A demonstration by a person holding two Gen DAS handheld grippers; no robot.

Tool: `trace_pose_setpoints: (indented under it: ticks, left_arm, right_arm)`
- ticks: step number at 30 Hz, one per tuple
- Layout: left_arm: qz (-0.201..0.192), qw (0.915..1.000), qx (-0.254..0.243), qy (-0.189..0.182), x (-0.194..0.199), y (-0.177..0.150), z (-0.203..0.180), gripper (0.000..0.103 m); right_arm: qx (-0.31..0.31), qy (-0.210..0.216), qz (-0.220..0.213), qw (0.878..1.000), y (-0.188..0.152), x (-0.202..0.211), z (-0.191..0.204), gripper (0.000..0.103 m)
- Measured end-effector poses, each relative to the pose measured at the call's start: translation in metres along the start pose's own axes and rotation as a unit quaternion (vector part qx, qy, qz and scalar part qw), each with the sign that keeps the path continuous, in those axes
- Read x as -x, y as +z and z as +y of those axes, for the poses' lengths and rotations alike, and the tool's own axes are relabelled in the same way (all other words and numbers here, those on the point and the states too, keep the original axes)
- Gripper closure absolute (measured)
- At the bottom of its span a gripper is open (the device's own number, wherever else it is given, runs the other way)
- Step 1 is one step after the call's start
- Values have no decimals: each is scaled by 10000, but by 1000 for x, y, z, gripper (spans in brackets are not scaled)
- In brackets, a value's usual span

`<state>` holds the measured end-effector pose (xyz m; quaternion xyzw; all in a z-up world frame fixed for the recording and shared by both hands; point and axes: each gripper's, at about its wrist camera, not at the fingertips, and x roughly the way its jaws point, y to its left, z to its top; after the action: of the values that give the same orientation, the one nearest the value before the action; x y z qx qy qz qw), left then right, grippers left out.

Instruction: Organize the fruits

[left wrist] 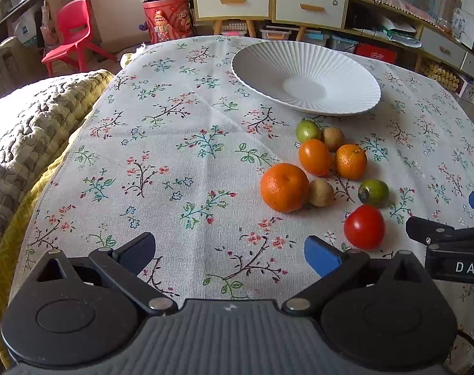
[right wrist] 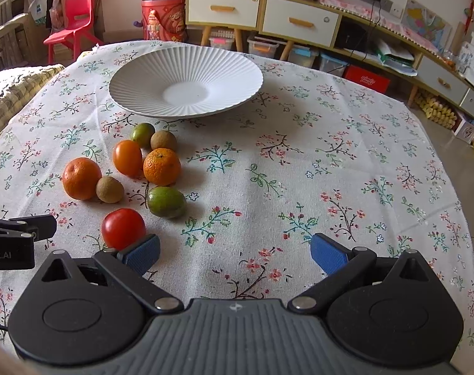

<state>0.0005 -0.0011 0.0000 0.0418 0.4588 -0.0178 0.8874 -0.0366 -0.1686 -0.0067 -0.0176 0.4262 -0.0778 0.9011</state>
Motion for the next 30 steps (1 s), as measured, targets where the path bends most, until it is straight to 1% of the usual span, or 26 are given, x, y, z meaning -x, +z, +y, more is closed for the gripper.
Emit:
trace_pose_setpoints:
  ticks: [30]
  left_arm:
    - [-13, 10000, 8, 29, 0, -1, 2, 11]
  right_arm:
    - [-4, -38, 33, 10000, 0, -2, 1, 0]
